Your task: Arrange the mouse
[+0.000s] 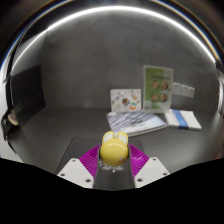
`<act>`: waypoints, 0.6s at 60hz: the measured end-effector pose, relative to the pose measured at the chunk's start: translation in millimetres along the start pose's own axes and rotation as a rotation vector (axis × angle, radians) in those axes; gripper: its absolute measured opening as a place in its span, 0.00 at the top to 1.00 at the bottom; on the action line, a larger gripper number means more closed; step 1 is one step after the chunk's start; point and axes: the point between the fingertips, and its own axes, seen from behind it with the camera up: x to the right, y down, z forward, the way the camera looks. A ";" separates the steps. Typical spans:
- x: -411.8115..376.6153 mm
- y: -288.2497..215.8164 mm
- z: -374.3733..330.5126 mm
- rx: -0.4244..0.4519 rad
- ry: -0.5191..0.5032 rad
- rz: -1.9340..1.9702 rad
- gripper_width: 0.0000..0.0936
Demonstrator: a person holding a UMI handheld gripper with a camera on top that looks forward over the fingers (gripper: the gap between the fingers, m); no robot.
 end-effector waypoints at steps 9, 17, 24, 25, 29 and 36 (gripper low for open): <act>-41.1 64.4 25.9 -0.132 0.000 -0.037 0.58; -43.8 96.9 35.9 -0.210 0.003 -0.028 0.50; -43.1 93.2 39.2 -0.181 0.008 -0.021 0.44; -42.9 94.0 38.7 -0.186 0.009 -0.015 0.43; -43.1 96.7 30.5 -0.212 -0.002 0.031 0.22; -46.6 94.5 -1.6 -0.204 -0.042 0.066 0.10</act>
